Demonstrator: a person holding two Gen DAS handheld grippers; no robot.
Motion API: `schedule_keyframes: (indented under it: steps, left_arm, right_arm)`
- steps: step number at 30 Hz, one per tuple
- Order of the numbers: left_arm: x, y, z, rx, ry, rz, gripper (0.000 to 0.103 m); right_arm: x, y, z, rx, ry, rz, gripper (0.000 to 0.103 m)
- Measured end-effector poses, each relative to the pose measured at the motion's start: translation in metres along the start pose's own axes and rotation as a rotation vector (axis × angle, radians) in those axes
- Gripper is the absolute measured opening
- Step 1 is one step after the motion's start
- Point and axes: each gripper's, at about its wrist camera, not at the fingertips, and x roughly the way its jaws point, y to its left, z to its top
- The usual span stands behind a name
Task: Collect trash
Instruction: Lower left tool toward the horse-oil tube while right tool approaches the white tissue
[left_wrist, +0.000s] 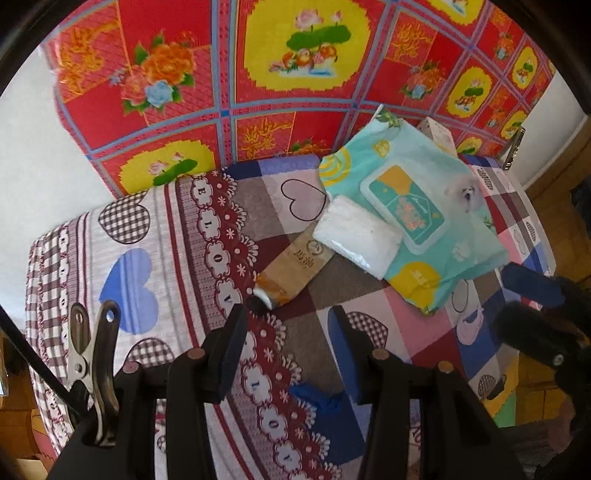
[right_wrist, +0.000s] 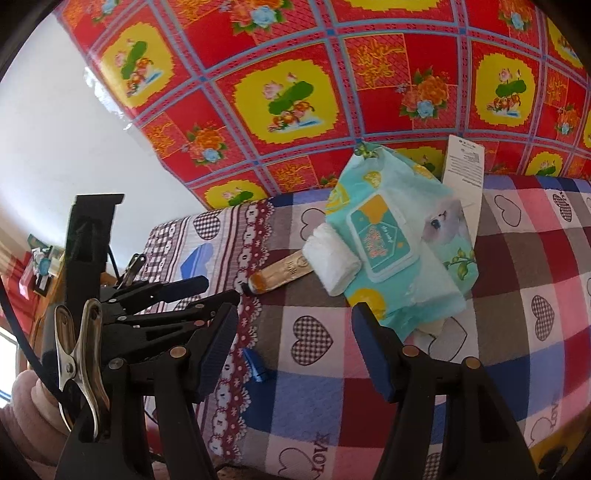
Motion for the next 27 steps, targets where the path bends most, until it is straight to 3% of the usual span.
schedule_keyframes:
  steps: [13,27]
  left_arm:
    - [0.044,-0.010,0.022,0.084,0.082,-0.019,0.047]
    - [0.085,-0.019,0.032,0.168,0.178,0.043,0.047]
  right_arm:
    - [0.013,-0.026,0.012,0.034,0.029,-0.008,0.065]
    - [0.021,-0.035,0.016,0.049,0.047,0.009,0.065]
